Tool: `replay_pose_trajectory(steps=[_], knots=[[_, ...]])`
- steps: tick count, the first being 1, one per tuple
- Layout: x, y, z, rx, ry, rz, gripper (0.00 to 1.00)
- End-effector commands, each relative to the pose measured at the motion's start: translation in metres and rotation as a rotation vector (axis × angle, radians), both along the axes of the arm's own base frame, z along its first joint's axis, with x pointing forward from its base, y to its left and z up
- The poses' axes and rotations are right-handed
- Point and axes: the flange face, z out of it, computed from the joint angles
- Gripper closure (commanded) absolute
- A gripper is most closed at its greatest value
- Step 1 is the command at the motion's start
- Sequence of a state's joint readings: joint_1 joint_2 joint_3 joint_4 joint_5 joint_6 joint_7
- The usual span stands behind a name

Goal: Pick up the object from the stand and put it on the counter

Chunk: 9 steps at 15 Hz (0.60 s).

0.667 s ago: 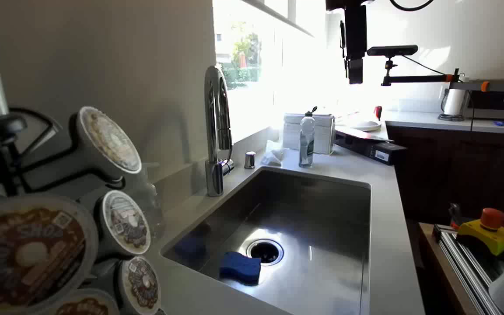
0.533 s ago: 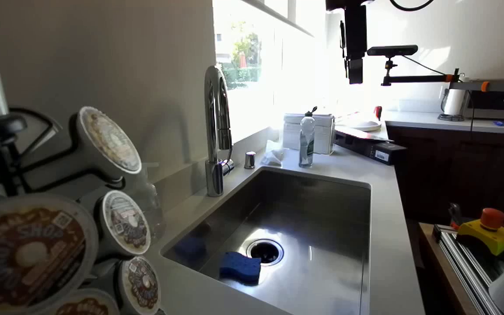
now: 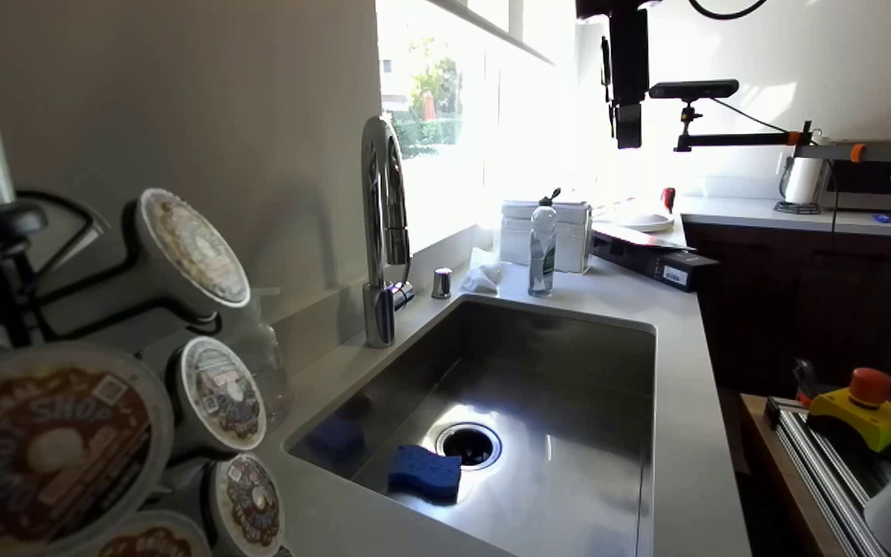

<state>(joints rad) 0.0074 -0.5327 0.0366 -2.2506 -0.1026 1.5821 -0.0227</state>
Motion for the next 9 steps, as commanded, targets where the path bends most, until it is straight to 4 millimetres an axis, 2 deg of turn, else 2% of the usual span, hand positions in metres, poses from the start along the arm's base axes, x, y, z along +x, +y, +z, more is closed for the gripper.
replay_pose_trajectory(steps=[1,6,9], knots=[[0.004,0.029,-0.003,0.016,0.007,0.088,0.00],[0.000,0.094,-0.005,0.057,0.024,0.266,0.00],[0.003,0.126,-0.004,0.061,0.030,0.376,0.00]])
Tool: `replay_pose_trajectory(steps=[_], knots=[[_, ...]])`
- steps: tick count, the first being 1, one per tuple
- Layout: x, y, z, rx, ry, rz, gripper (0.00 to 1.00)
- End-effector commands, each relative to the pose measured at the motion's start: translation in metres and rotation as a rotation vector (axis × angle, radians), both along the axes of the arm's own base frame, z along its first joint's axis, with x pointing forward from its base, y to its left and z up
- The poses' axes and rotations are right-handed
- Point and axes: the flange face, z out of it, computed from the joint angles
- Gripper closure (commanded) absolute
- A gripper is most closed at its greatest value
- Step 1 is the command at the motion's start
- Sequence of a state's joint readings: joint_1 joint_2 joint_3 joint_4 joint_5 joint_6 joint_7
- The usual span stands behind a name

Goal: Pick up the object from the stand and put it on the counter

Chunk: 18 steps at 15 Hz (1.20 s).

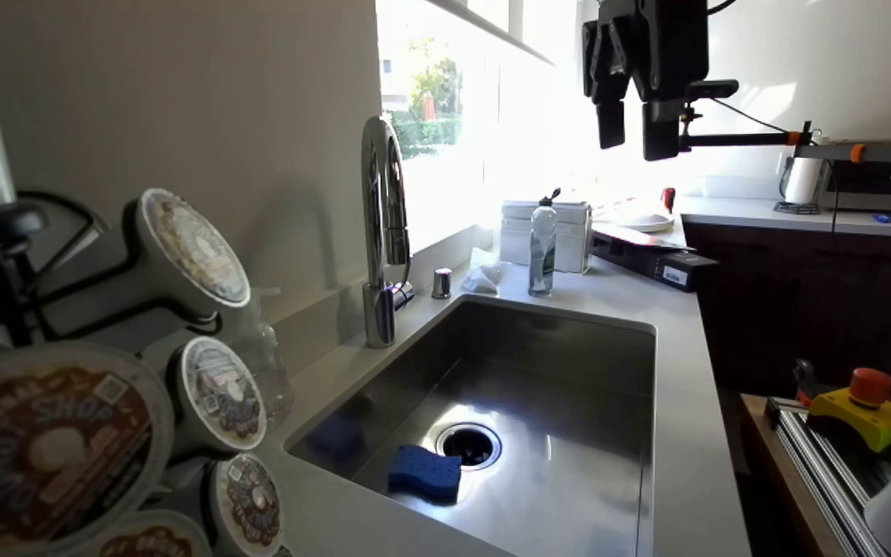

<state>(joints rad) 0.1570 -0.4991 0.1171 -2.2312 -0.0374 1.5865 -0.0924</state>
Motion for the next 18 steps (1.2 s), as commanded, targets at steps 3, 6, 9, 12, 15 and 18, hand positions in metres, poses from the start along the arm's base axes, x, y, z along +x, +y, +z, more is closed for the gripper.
replay_pose_trajectory(steps=[3,6,9,12,15,18], knots=[[0.013,0.051,-0.001,0.033,0.022,0.188,0.00],[0.022,0.074,-0.006,0.048,0.031,0.269,0.00],[0.032,0.095,-0.014,0.049,0.022,0.337,0.00],[0.038,0.121,-0.022,0.039,-0.038,0.398,0.00],[0.040,0.140,-0.027,0.056,-0.111,0.454,0.00],[0.042,0.154,-0.024,0.101,-0.206,0.482,0.00]])
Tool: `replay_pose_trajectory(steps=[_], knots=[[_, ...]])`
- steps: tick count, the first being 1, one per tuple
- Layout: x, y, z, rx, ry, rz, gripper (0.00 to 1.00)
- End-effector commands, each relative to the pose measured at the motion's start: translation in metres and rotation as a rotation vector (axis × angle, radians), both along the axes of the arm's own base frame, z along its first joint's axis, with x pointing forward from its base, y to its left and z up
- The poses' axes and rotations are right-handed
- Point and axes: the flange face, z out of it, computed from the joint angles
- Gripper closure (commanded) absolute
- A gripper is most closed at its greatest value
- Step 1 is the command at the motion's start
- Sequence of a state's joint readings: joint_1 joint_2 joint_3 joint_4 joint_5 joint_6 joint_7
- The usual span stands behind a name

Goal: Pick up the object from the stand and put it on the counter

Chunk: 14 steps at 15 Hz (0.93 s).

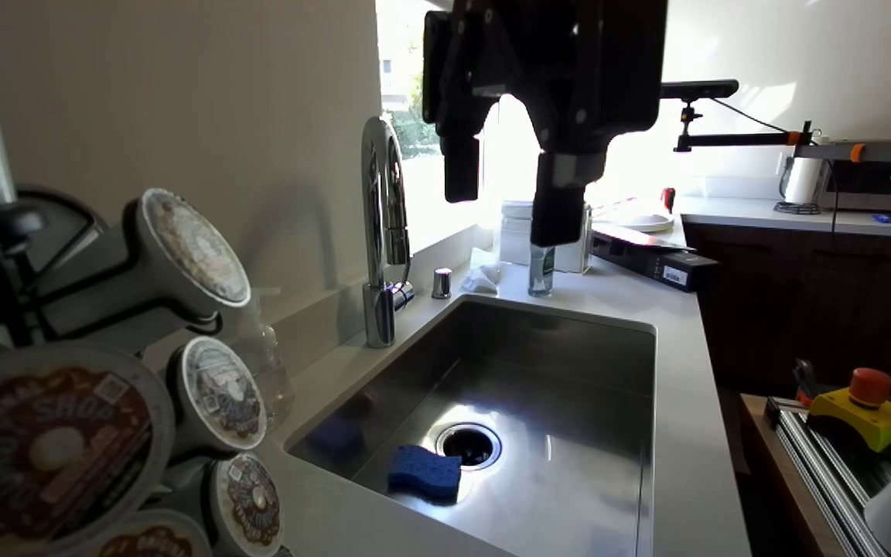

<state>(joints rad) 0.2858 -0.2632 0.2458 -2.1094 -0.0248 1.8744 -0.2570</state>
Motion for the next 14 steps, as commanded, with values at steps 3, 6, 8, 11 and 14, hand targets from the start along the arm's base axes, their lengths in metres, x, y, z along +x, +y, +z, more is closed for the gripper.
replay_pose_trajectory(steps=[3,6,8,11,14], knots=[[0.0033,0.0181,0.0031,0.086,-0.138,0.051,0.00],[0.0086,0.0189,0.0076,0.089,-0.147,0.038,0.00],[0.0093,0.0188,0.0082,0.092,-0.151,0.038,0.00],[0.0097,0.0183,0.0087,0.092,-0.152,0.036,0.00],[0.0110,0.0209,0.0087,0.097,-0.201,-0.023,0.00]])
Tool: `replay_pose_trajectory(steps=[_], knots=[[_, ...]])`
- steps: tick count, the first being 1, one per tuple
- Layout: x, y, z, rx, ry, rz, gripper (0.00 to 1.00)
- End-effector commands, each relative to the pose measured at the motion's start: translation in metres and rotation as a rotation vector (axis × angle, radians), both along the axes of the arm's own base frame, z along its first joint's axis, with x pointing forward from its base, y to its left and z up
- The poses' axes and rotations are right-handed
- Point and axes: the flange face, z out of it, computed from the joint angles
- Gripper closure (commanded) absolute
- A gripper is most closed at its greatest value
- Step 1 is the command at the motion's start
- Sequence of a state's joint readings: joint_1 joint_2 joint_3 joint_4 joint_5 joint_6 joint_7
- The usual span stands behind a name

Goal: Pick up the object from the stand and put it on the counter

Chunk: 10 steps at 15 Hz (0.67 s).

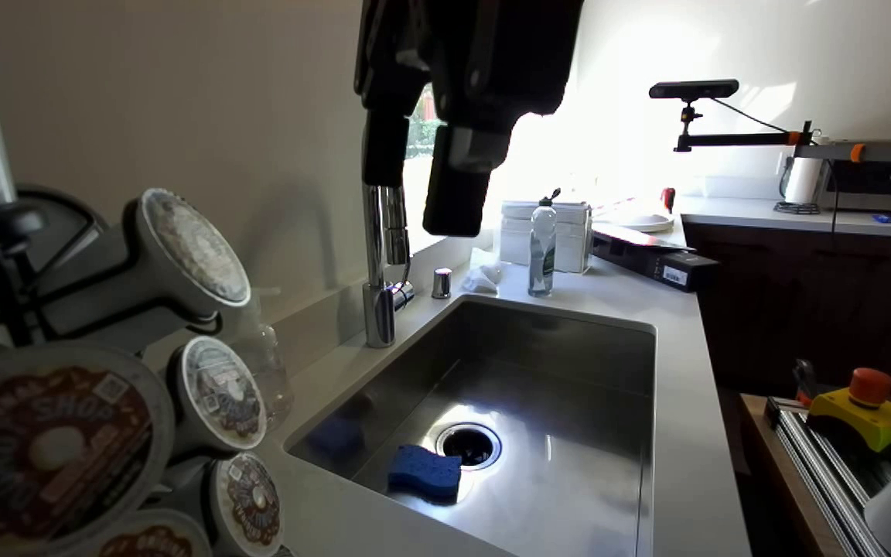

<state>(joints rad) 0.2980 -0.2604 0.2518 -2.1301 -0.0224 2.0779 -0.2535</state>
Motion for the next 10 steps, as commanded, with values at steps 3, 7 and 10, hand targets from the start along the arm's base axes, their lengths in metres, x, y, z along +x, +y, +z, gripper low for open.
replay_pose_trajectory(steps=[3,7,10], knots=[[0.003,0.009,0.006,0.087,-0.099,-0.114,0.00],[0.006,0.016,0.008,0.144,-0.144,-0.156,0.00],[0.005,0.019,0.005,0.169,-0.149,-0.176,0.00]])
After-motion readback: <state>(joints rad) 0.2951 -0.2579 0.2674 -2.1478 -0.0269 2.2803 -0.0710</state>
